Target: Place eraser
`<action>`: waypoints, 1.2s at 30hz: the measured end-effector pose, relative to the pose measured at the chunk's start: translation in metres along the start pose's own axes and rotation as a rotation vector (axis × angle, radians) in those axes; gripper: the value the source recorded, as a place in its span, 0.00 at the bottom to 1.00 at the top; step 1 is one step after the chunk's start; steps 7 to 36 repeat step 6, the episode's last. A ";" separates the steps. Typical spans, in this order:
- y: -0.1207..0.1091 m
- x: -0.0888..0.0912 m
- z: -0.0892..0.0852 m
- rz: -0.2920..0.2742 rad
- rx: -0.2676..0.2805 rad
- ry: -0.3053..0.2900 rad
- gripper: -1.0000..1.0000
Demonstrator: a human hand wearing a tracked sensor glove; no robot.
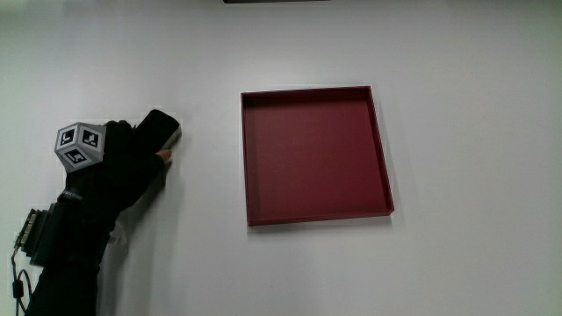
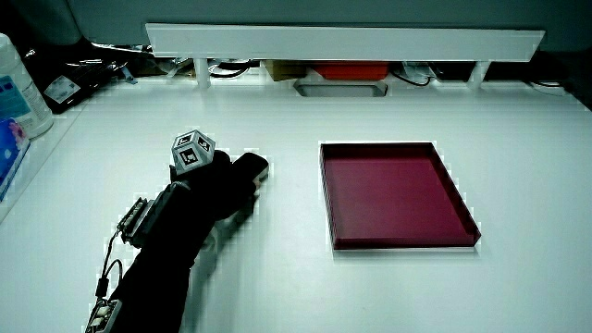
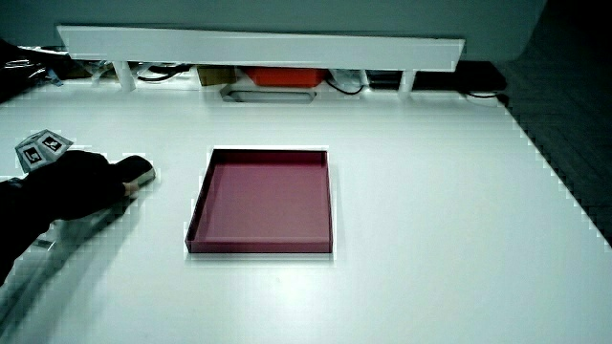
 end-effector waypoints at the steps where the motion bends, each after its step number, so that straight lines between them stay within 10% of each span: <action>1: -0.001 0.000 0.000 0.007 -0.026 0.016 0.26; 4: -0.005 -0.001 -0.001 0.010 -0.141 0.040 0.20; 36: -0.015 0.000 0.004 0.003 -0.144 0.053 0.15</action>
